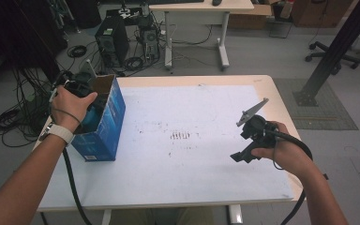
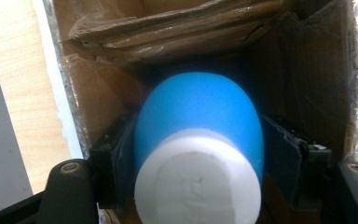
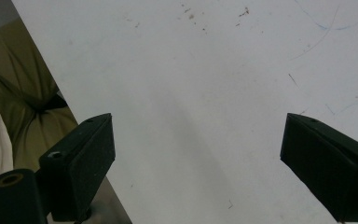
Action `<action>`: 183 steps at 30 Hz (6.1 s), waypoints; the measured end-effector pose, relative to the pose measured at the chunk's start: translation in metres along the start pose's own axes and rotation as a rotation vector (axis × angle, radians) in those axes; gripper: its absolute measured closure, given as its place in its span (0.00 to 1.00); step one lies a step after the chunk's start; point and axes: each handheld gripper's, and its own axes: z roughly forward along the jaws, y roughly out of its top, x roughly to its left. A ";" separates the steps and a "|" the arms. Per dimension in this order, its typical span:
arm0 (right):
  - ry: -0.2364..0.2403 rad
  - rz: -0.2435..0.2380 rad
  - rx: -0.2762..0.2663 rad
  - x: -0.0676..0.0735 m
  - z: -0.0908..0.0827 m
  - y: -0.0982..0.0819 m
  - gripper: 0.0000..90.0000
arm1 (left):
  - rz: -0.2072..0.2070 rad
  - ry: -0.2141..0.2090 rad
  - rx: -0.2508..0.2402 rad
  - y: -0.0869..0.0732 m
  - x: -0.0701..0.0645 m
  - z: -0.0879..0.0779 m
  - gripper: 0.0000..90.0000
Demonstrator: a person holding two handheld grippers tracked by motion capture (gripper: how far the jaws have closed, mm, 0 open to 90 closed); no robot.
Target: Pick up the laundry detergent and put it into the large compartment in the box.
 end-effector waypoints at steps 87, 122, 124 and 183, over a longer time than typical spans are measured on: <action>-0.013 -0.007 -0.006 0.007 -0.008 0.002 0.11 | 0.079 -0.059 -0.123 0.000 0.000 -0.073 0.14; -0.016 -0.005 -0.011 0.008 -0.011 0.002 0.11 | 0.281 -0.131 -0.167 0.006 -0.039 -0.109 0.14; -0.016 -0.006 -0.010 0.008 -0.011 0.002 0.11 | 0.297 -0.139 -0.167 0.006 -0.042 -0.110 0.14; -0.011 -0.001 -0.015 0.009 -0.009 0.001 0.11 | 0.756 -0.226 -0.159 -0.008 -0.135 -0.099 0.12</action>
